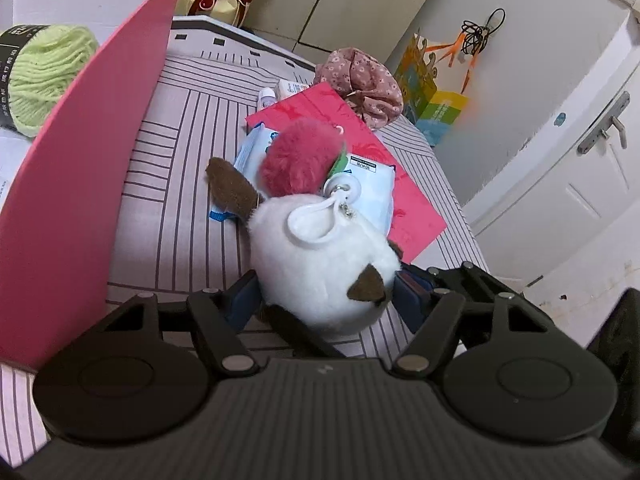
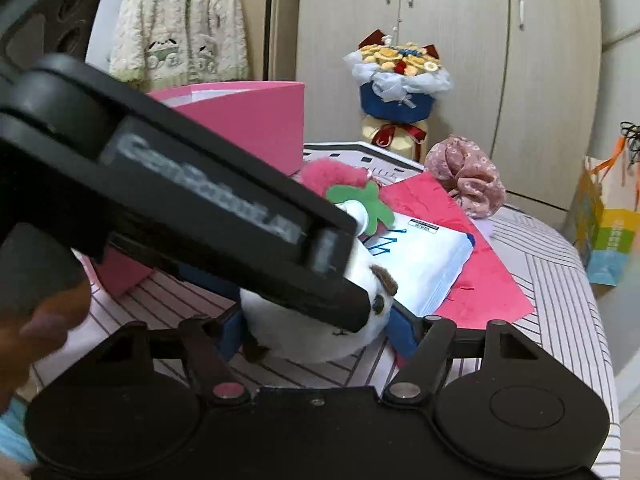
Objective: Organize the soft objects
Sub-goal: 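Carry the white plush toy with the left tool and drop it into the pink box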
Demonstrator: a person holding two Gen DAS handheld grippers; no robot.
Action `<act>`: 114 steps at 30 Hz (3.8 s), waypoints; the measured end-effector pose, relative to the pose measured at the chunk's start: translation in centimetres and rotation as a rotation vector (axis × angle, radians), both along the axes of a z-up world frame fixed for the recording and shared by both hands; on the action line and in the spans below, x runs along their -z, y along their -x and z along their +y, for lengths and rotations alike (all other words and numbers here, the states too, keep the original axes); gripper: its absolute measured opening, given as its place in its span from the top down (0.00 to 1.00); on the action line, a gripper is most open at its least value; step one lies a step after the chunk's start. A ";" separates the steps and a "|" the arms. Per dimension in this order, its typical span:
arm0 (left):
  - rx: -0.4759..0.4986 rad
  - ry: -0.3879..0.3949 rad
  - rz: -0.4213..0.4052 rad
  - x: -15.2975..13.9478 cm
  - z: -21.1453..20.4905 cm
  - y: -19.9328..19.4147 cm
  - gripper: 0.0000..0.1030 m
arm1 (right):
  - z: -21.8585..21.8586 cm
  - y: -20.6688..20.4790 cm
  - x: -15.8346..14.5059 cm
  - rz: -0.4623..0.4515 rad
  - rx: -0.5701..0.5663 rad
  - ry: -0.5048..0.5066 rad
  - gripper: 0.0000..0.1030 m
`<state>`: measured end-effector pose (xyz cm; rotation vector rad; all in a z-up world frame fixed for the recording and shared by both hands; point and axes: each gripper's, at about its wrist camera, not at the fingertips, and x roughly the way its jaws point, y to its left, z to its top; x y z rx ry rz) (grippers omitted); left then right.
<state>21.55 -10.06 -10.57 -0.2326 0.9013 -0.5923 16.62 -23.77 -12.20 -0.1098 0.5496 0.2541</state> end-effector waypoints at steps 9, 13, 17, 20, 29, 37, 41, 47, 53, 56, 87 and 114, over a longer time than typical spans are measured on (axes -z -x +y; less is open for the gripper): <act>0.040 -0.073 -0.018 -1.2 0.5 2.5 0.35 | 1.0 2.8 -0.3 -0.008 0.041 -0.057 0.32; 0.052 -0.107 -0.012 -1.7 0.7 3.8 0.35 | 1.4 3.9 -0.7 0.004 0.043 -0.066 0.32; 0.064 -0.154 0.006 -2.2 0.7 5.2 0.35 | 1.6 4.8 -1.3 0.043 0.036 -0.078 0.32; 0.077 -0.186 0.035 -2.4 0.7 6.0 0.35 | 1.7 6.0 -1.7 0.085 0.032 -0.093 0.32; 0.104 -0.186 0.082 -2.9 1.3 7.1 0.36 | 2.3 7.3 -2.5 0.102 0.011 -0.069 0.32; 0.116 -0.184 0.097 -3.4 1.9 8.0 0.36 | 2.3 7.3 -3.4 0.129 -0.005 -0.073 0.32; 0.141 -0.185 0.123 -4.6 2.7 8.8 0.37 | 2.9 8.1 -4.9 0.167 -0.019 -0.070 0.32; 0.146 -0.146 0.154 -7.1 5.3 9.9 0.37 | 4.4 9.3 -8.0 0.172 -0.078 -0.051 0.32; 0.114 -0.123 0.117 -9.6 8.1 10.7 0.37 | 6.9 9.9 -10.6 0.119 -0.141 -0.002 0.32; 0.097 -0.113 0.084 -11.0 9.6 10.8 0.37 | 8.2 9.8 -11.9 0.081 -0.170 0.024 0.32; -0.069 -0.093 -0.001 -12.4 17.7 -3.0 0.37 | 15.4 -5.3 -12.3 0.068 -0.185 -0.150 0.32; -0.160 -0.196 -0.062 -9.0 18.2 -5.1 0.26 | 18.1 -9.4 -9.3 0.245 -0.158 0.011 0.20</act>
